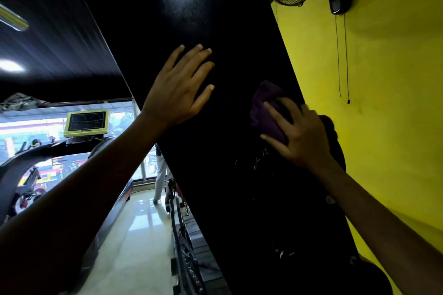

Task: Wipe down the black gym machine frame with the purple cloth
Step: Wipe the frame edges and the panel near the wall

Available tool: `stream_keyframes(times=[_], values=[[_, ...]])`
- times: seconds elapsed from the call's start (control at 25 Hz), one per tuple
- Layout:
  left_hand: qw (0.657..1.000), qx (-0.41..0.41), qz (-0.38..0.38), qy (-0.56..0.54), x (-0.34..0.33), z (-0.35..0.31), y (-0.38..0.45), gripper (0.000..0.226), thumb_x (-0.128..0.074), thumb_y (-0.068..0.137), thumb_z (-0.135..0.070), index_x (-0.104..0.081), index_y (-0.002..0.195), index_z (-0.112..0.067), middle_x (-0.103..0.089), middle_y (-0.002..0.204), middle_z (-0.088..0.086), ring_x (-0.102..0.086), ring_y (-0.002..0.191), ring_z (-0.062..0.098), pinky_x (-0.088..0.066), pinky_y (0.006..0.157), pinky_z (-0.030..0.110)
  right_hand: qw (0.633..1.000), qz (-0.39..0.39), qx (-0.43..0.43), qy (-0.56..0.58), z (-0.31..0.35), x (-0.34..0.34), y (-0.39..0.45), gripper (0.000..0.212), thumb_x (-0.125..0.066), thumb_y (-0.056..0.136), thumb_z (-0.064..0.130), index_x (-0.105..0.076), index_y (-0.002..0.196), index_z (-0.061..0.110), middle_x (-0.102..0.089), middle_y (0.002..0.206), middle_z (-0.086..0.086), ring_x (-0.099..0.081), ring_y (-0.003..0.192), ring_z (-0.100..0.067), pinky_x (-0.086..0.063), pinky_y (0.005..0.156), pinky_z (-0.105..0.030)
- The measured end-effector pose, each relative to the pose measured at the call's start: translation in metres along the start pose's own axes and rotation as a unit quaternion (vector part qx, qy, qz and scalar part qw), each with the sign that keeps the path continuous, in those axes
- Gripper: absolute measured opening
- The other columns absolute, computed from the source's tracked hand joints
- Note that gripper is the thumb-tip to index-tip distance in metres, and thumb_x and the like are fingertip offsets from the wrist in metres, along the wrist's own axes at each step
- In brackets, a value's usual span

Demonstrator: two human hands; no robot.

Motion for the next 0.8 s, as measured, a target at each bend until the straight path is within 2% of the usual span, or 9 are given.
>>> stream_keyframes(times=[0.04,0.12,0.16,0.2,0.4,0.56,0.64,0.72,0.8], values=[[1.0,0.002,-0.002,-0.005,0.0,0.0,0.001,0.043,-0.042,0.095,-0.031,-0.056,0.123,-0.001,-0.05,0.138,0.017,-0.041,0.133,0.03,-0.019,0.114,0.042,0.996,-0.017,-0.089,0.0,-0.007,-0.001,-0.001,0.061,-0.038,0.093,0.056,-0.041,0.139,0.017,-0.05,0.129,-0.02,-0.056,0.092,-0.039,-0.047,0.07,-0.041],[1.0,0.015,-0.012,-0.025,0.0,0.0,0.001,0.041,-0.042,0.095,-0.028,-0.056,0.122,-0.001,-0.05,0.138,0.017,-0.041,0.133,0.029,-0.019,0.114,0.041,0.942,-0.061,-0.324,0.057,0.004,0.0,-0.001,0.065,-0.038,0.092,0.055,-0.043,0.141,0.014,-0.048,0.131,-0.021,-0.052,0.106,-0.039,-0.046,0.081,-0.045],[0.998,0.03,-0.021,-0.044,0.001,0.002,0.0,0.04,-0.043,0.095,-0.027,-0.055,0.122,0.0,-0.049,0.138,0.018,-0.041,0.133,0.029,-0.02,0.114,0.04,0.922,-0.066,-0.375,0.069,0.021,-0.002,0.0,0.066,-0.037,0.091,0.055,-0.043,0.141,0.013,-0.048,0.131,-0.022,-0.051,0.109,-0.039,-0.046,0.084,-0.046],[0.996,0.051,-0.032,-0.066,0.002,0.003,0.0,0.039,-0.043,0.095,-0.025,-0.055,0.122,0.0,-0.048,0.139,0.018,-0.04,0.133,0.028,-0.019,0.114,0.039,0.922,-0.061,-0.377,0.063,0.041,-0.003,0.001,0.065,-0.038,0.091,0.054,-0.044,0.141,0.012,-0.048,0.131,-0.022,-0.051,0.108,-0.039,-0.045,0.084,-0.046],[0.974,0.147,-0.076,-0.152,0.007,0.009,0.0,0.037,-0.046,0.094,-0.022,-0.055,0.121,0.003,-0.046,0.139,0.02,-0.036,0.13,0.023,-0.025,0.113,0.043,0.989,-0.033,-0.137,0.05,0.133,-0.009,0.003,0.058,-0.045,0.09,0.051,-0.051,0.135,0.015,-0.052,0.127,-0.019,-0.051,0.086,-0.032,-0.038,0.068,-0.037],[0.981,0.13,-0.061,-0.129,0.006,0.011,-0.002,0.038,-0.047,0.094,-0.024,-0.055,0.121,0.003,-0.046,0.139,0.019,-0.039,0.133,0.029,-0.021,0.115,0.041,0.993,0.004,0.109,0.035,0.172,-0.012,-0.015,0.057,-0.046,0.087,0.05,-0.053,0.134,0.02,-0.057,0.126,-0.014,-0.047,0.08,-0.029,-0.03,0.067,-0.035],[0.987,0.109,-0.054,-0.103,0.006,0.009,-0.002,0.038,-0.047,0.094,-0.024,-0.055,0.121,0.003,-0.047,0.139,0.019,-0.039,0.133,0.029,-0.018,0.115,0.038,0.958,0.026,0.284,0.026,0.155,-0.011,-0.03,0.06,-0.041,0.086,0.052,-0.048,0.138,0.021,-0.055,0.13,-0.011,-0.046,0.085,-0.028,-0.031,0.069,-0.035],[0.993,0.071,-0.035,-0.084,0.005,0.007,-0.001,0.039,-0.047,0.095,-0.025,-0.055,0.121,0.002,-0.047,0.139,0.02,-0.039,0.134,0.028,-0.016,0.115,0.036,0.879,0.053,0.474,0.013,0.122,-0.012,-0.047,0.067,-0.044,0.083,0.056,-0.04,0.141,0.021,-0.052,0.133,-0.007,-0.046,0.09,-0.026,-0.031,0.072,-0.035],[0.997,0.036,-0.006,-0.065,0.002,0.004,-0.001,0.04,-0.046,0.095,-0.027,-0.054,0.121,0.002,-0.047,0.139,0.019,-0.038,0.135,0.028,-0.015,0.115,0.036,0.831,0.057,0.554,0.008,0.078,-0.011,-0.048,0.073,-0.05,0.08,0.06,-0.034,0.141,0.022,-0.052,0.132,-0.004,-0.045,0.089,-0.025,-0.03,0.071,-0.035]])
Point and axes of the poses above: each hand's wrist, its own y-axis towards the middle knuckle, its own x-axis out of the back of the hand, z = x × y, the point moved 3 cm from there along y, towards the middle knuckle
